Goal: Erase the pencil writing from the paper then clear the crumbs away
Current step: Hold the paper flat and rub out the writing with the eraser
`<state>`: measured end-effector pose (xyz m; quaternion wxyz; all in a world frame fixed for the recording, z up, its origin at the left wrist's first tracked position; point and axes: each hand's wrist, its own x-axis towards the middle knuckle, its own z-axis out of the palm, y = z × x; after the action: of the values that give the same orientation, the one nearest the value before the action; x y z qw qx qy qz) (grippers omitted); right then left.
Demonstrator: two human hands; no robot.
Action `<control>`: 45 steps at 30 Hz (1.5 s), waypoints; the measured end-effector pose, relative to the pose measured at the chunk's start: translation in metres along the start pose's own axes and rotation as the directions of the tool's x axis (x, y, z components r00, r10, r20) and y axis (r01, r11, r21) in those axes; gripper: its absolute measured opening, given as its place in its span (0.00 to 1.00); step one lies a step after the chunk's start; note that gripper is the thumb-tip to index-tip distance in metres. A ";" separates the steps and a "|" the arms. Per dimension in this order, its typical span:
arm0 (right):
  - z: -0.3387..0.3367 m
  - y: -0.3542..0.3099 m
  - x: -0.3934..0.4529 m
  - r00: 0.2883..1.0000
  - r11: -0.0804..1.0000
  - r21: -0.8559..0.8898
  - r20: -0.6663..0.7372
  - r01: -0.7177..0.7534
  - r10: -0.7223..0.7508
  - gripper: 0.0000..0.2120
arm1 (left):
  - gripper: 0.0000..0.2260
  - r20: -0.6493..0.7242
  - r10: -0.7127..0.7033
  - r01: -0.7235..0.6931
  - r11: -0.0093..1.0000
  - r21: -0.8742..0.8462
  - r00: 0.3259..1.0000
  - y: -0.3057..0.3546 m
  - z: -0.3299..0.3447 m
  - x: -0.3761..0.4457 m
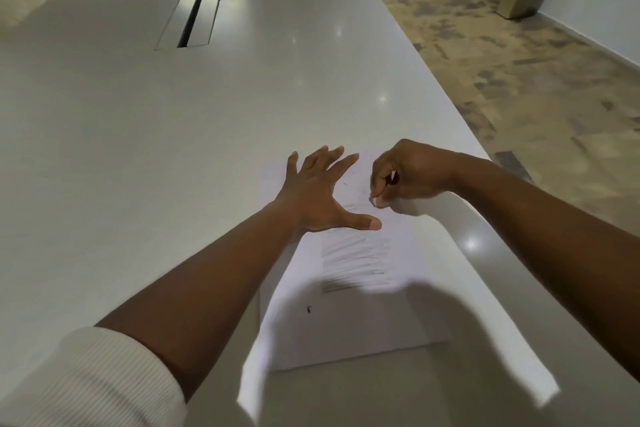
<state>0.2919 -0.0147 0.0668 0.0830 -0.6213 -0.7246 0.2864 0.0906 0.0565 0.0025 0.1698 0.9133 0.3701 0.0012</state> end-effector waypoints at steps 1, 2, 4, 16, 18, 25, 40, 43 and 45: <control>0.001 0.000 -0.002 1.000 1.000 -0.001 0.005 0.004 -0.004 0.03 | 0.62 0.000 0.003 -0.003 1.000 0.001 1.000 0.000 0.000 0.000; 0.003 0.000 -0.002 1.000 1.000 0.001 -0.010 0.007 -0.007 0.03 | 0.62 -0.001 0.005 -0.005 1.000 0.004 1.000 0.000 0.000 0.000; 0.006 0.001 0.000 0.995 1.000 0.019 -0.101 0.010 -0.008 0.02 | 0.62 0.001 0.008 -0.008 1.000 0.011 1.000 0.000 0.000 0.000; 0.006 0.005 -0.007 0.996 0.999 0.037 -0.085 0.012 -0.009 0.03 | 0.62 0.025 -0.003 0.002 1.000 0.026 1.000 0.001 0.000 0.000; 0.005 0.006 -0.012 1.000 1.000 0.028 -0.009 0.002 -0.002 0.02 | 0.63 0.027 -0.002 0.001 1.000 0.026 1.000 0.001 0.000 0.001; 0.009 0.007 0.003 0.971 1.000 0.020 -0.239 0.024 -0.019 0.01 | 0.62 0.038 0.005 -0.006 1.000 0.025 0.999 0.001 -0.001 0.001; 0.008 0.007 -0.009 0.992 0.998 0.022 -0.117 0.056 -0.053 0.01 | 0.62 0.034 -0.003 0.002 1.000 0.023 0.999 0.000 0.000 0.001; 0.007 0.006 -0.014 0.997 0.998 0.011 -0.060 0.058 -0.057 0.01 | 0.62 0.038 -0.003 0.002 1.000 0.021 0.999 0.001 0.000 0.001; 0.008 0.005 -0.012 0.995 0.998 0.012 -0.082 0.054 -0.053 0.01 | 0.62 0.039 -0.001 0.000 1.000 0.027 0.999 0.001 -0.001 0.001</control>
<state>0.2948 -0.0279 0.0603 0.1245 -0.6121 -0.7351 0.2634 0.0918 0.0566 0.0035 0.1647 0.9153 0.3669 -0.0217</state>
